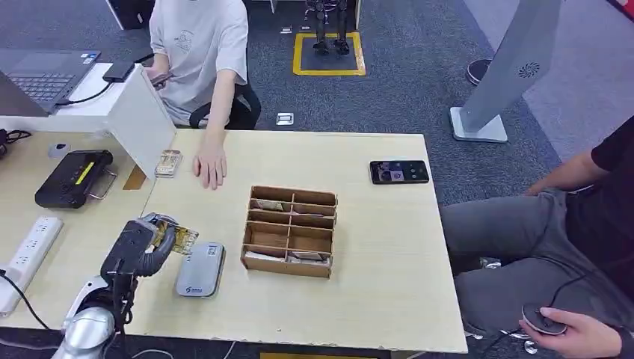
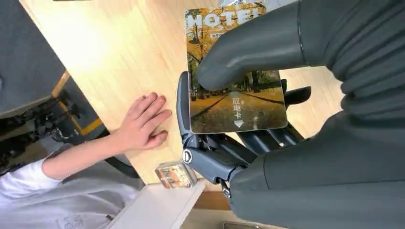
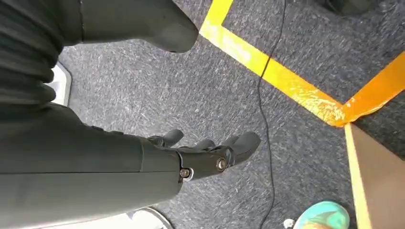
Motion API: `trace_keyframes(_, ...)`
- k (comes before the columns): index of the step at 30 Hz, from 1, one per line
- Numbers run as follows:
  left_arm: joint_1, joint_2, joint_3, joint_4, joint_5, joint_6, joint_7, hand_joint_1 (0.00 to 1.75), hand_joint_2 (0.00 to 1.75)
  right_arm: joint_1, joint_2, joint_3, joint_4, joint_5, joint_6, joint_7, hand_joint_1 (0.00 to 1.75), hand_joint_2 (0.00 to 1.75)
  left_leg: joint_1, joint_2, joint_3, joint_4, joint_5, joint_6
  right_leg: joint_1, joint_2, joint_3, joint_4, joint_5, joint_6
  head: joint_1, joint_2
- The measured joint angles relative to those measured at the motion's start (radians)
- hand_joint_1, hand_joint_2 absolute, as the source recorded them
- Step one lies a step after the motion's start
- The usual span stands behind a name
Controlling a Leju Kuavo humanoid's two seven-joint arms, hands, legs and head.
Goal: Pass the card to the sensor for recognition and then transmit it.
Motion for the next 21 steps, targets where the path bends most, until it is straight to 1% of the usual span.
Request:
trace_keyframes(7,-0.005,-0.016,0.0,0.017,0.0,0.0,0.0,1.75,1.75,-0.001,0.002,0.0,0.0,0.0,0.0,0.0,0.0,1.75,0.0,0.0,0.0,0.0,0.0,0.0,0.0,0.0,0.0,0.0,0.0,0.0,0.0,0.0)
trace_keyframes(13,-0.006,-0.018,0.0,0.023,0.0,0.002,0.0,1.75,1.75,-0.001,0.003,0.0,0.0,0.0,0.0,0.0,0.0,1.75,0.0,0.0,0.0,0.0,0.0,0.0,0.0,0.0,0.0,0.0,0.0,0.0,0.0,0.0)
trace_keyframes(17,-0.017,-0.025,-0.002,0.039,0.003,0.035,0.001,1.75,1.75,-0.003,0.003,0.0,0.0,0.0,0.0,0.007,0.0,1.75,0.0,0.0,0.0,0.0,0.0,0.0,0.0,0.0,0.0,0.0,0.0,0.0,0.0,0.0)
trace_keyframes(21,-0.041,-0.035,-0.005,0.078,-0.003,0.096,0.001,1.75,1.75,-0.007,0.006,0.003,0.0,0.0,0.0,0.016,0.0,1.75,0.0,0.0,0.0,0.0,0.0,0.0,0.0,0.0,0.0,0.0,0.0,0.0,0.0,0.0)
